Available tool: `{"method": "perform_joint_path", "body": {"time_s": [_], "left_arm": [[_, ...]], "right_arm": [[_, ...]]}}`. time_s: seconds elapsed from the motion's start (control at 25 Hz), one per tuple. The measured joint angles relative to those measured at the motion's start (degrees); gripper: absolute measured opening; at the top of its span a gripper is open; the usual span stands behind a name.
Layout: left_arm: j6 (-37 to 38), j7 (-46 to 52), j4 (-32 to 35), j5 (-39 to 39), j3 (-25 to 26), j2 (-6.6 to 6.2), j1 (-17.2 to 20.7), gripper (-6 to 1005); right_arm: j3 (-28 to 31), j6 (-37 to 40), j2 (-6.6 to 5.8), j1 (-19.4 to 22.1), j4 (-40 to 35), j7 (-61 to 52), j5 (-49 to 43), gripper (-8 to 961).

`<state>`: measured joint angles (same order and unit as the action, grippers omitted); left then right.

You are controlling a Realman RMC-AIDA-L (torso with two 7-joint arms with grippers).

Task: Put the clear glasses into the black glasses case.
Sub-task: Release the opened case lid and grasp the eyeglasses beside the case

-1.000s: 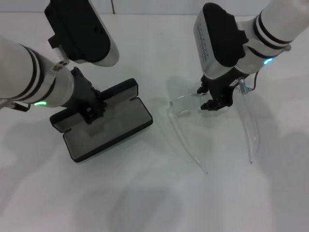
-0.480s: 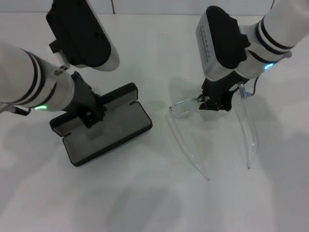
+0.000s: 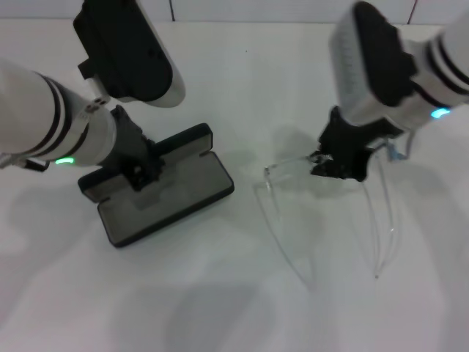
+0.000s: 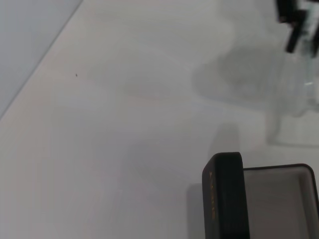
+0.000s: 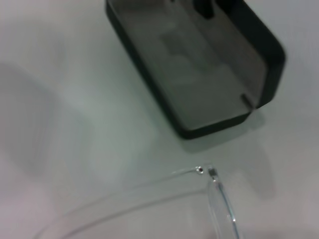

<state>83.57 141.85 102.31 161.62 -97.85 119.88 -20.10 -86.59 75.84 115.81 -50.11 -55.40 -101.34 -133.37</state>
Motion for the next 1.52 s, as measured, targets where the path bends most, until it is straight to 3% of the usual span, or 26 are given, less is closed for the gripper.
{"method": "perform_joint_path", "body": {"time_s": [0.24,0.36,0.52,0.6,0.76,1.0,1.52], "left_arm": [[-0.31,-0.32,0.01,0.05,-0.20,-0.01,-3.63,206],[-0.56,-1.64,-0.20,0.10,-1.27,-0.05,-5.53,206],[-0.68,-4.03,-1.66,0.20,-3.71,0.00,-7.98,206],[-1.31,-5.76,-4.21,-0.13,-6.19,0.01,-11.54,205],[-4.51,-6.42,-9.78,-0.64,-10.44,0.16,-16.94,205],[-9.73,-6.80,-17.80,-5.39,-12.71,0.41,-22.50,205],[-16.81,-8.66,-27.11,-8.29,-15.59,0.53,-26.51,245]], "right_arm": [[2.89,10.00,-0.06,17.29,-23.36,-2.08,1.82,123],[3.80,14.82,0.06,27.62,-35.14,-2.04,8.13,122],[3.97,18.78,0.13,34.03,-40.89,-1.91,13.85,121],[5.10,22.31,0.13,37.03,-42.90,-1.92,17.07,121],[8.09,27.32,0.18,38.90,-42.05,-1.92,20.83,121],[10.98,28.87,0.04,39.54,-40.19,-1.07,21.82,121],[13.66,29.73,-0.16,39.06,-37.95,0.42,21.76,121]]}}
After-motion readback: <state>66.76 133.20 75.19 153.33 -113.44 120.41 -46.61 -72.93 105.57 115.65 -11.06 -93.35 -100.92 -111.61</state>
